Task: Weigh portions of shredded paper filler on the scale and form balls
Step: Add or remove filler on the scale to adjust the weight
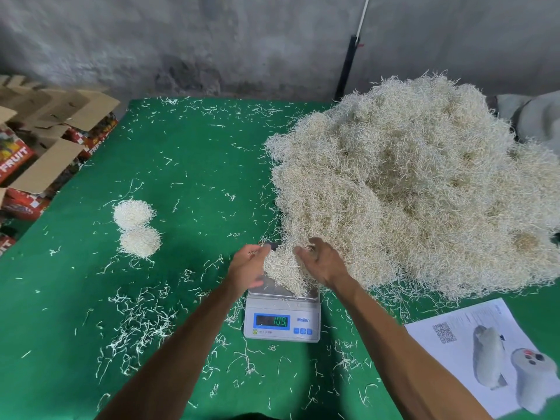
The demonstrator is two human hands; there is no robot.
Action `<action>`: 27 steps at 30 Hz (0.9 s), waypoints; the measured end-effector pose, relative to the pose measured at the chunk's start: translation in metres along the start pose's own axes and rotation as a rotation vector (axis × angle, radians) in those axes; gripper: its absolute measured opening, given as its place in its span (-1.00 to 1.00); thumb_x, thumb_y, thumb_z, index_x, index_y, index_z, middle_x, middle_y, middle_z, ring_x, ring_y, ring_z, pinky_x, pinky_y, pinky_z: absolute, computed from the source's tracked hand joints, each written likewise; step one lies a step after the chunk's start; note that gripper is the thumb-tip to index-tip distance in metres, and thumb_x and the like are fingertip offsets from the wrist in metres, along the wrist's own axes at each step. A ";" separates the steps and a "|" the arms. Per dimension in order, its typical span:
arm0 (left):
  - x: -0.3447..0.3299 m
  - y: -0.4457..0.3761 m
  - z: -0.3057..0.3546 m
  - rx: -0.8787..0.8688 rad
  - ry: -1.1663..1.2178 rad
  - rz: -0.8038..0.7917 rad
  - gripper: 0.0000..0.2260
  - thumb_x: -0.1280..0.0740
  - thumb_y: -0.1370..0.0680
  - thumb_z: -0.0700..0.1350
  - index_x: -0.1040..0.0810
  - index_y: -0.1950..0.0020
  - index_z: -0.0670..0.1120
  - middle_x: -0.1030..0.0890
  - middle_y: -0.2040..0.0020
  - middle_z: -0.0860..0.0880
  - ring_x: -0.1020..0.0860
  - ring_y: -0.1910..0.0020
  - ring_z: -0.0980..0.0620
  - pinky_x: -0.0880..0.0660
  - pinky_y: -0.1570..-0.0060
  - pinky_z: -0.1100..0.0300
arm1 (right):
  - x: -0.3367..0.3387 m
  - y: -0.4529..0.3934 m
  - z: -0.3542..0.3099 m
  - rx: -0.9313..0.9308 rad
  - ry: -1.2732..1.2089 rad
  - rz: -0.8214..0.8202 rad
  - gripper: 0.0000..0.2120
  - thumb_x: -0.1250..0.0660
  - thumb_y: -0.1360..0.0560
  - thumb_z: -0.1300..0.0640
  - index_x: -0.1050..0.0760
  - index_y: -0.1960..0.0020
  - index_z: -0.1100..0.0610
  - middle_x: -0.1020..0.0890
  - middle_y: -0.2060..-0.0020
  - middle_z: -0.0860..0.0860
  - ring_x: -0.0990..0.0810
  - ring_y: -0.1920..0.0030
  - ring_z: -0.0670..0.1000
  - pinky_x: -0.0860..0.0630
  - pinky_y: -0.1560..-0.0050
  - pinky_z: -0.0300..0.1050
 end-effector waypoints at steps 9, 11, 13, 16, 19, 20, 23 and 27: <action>-0.039 0.003 0.032 0.258 0.390 -0.170 -0.02 -0.47 -0.29 0.45 -0.14 -0.59 0.19 -0.07 -0.63 0.06 -0.21 -0.55 -0.17 -0.53 -0.17 -0.27 | -0.011 0.004 -0.027 0.078 -0.619 -0.040 -0.67 -0.17 -0.71 -0.13 -0.58 -0.09 0.07 -0.51 0.41 0.13 -0.54 0.38 0.07 -0.58 0.17 -0.11; -0.037 -0.002 0.038 0.308 0.595 -0.197 -0.24 -0.41 -0.47 0.33 -0.28 -0.56 0.04 -0.33 -0.54 -0.12 -0.37 -0.46 -0.20 -0.51 -0.25 -0.19 | -0.003 0.005 -0.033 0.127 -0.663 0.006 -0.72 -0.22 -0.70 -0.12 -0.62 -0.06 0.03 -0.50 0.45 -0.04 -0.46 0.44 -0.04 -0.46 0.29 -0.09; -0.035 -0.005 0.042 0.296 0.637 -0.179 -0.49 -0.31 -0.63 0.04 -0.30 -0.54 -0.10 -0.42 -0.47 -0.18 -0.42 -0.43 -0.22 -0.45 -0.34 -0.13 | -0.001 0.002 -0.045 0.182 -0.583 0.073 -0.65 -0.25 -0.65 -0.25 -0.61 -0.20 -0.02 -0.58 0.23 -0.17 -0.54 0.24 -0.13 -0.53 0.13 -0.07; -0.048 0.003 0.049 0.383 0.757 -0.252 -0.62 -0.24 -0.68 -0.07 -0.30 -0.50 -0.08 -0.40 -0.46 -0.22 -0.41 -0.42 -0.22 -0.39 -0.40 -0.19 | -0.001 0.000 -0.064 0.205 -0.414 0.154 -0.38 -0.24 -0.50 -0.51 -0.47 -0.39 -0.15 -0.48 -0.32 -0.18 -0.47 -0.32 -0.12 -0.39 -0.36 0.01; -0.051 0.014 0.069 0.308 0.810 -0.445 -0.67 -0.16 -0.71 0.09 -0.44 -0.39 -0.04 -0.51 -0.36 -0.21 -0.51 -0.31 -0.27 -0.50 -0.12 -0.37 | 0.007 -0.007 -0.077 0.181 -0.524 0.184 -0.31 -0.35 -0.37 -0.55 -0.52 -0.37 -0.21 -0.54 -0.39 -0.22 -0.50 -0.32 -0.21 -0.40 -0.34 -0.15; -0.045 0.018 0.081 0.267 0.758 -0.452 -0.68 -0.16 -0.70 0.04 -0.48 -0.34 -0.11 -0.56 -0.29 -0.23 -0.56 -0.24 -0.26 -0.54 -0.05 -0.35 | 0.012 -0.010 -0.078 0.146 -0.559 0.196 -0.32 -0.39 -0.37 -0.52 -0.55 -0.37 -0.17 -0.56 -0.38 -0.19 -0.53 -0.30 -0.20 -0.44 -0.34 -0.15; -0.028 0.011 0.099 0.285 0.936 -0.363 -0.70 -0.23 -0.55 -0.04 -0.57 -0.13 -0.20 -0.66 0.00 -0.24 -0.67 0.03 -0.20 -0.61 0.05 -0.10 | 0.019 -0.008 -0.089 0.197 -0.524 0.314 -0.46 -0.40 -0.48 -0.29 -0.60 -0.31 0.02 -0.64 -0.18 -0.14 -0.63 -0.10 -0.12 -0.56 -0.18 -0.12; -0.017 -0.002 0.080 0.352 0.915 -0.166 -0.52 -0.20 -0.64 0.12 -0.28 -0.53 0.02 -0.48 -0.35 0.00 -0.50 -0.34 -0.08 -0.48 -0.12 0.28 | 0.002 0.003 -0.117 0.574 -0.205 0.325 -0.64 -0.25 -0.58 -0.17 -0.64 -0.13 0.06 -0.69 -0.04 -0.01 -0.61 -0.04 -0.05 -0.53 -0.11 -0.05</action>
Point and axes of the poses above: each hand's wrist, its own y-axis away from the middle knuckle, its own x-axis out of the back of the hand, z = x × y, the point moved 2 cm from there along -y, towards the middle knuckle
